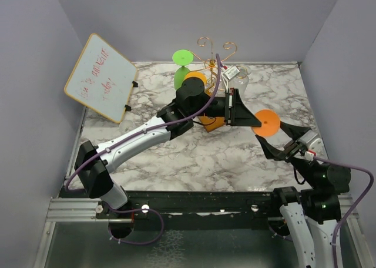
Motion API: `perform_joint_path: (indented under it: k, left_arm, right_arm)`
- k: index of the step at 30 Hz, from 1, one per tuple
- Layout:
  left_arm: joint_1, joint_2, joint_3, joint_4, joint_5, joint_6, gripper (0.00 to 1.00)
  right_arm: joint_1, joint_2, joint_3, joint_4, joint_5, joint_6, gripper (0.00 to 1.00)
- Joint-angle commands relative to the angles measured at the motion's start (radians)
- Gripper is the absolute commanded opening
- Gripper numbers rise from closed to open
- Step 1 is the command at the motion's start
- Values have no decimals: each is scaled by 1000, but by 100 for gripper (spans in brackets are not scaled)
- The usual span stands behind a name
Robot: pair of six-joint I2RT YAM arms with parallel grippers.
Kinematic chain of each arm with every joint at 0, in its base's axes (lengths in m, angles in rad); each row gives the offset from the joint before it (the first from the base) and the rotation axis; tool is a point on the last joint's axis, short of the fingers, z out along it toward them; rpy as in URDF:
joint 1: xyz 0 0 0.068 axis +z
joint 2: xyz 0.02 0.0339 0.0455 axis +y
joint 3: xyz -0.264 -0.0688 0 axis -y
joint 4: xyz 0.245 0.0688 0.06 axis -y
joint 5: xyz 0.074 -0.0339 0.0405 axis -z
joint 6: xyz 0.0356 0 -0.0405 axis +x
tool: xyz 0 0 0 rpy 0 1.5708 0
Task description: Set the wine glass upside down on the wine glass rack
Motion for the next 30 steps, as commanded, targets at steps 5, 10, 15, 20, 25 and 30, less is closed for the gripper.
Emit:
perform_joint_path:
  k: [5, 10, 15, 20, 25, 30]
  left_arm:
    - [45, -52, 98, 48, 142, 100, 0]
    - [73, -107, 138, 37, 135, 177, 0]
    - [84, -162, 236, -183, 8, 400, 0]
    - [98, -188, 309, -293, -138, 559, 0]
    - [126, -175, 377, -349, -241, 639, 0]
    - [168, -144, 442, -390, -345, 702, 0]
  right_arm:
    - [2, -25, 124, -3, 155, 82, 78]
    - [3, -61, 139, 44, 174, 127, 79]
    - [2, -86, 150, 54, 227, 139, 81]
    - [3, -86, 145, 58, 218, 153, 81]
    - [3, -87, 142, 55, 204, 165, 81]
    - [2, -86, 138, 55, 200, 172, 81]
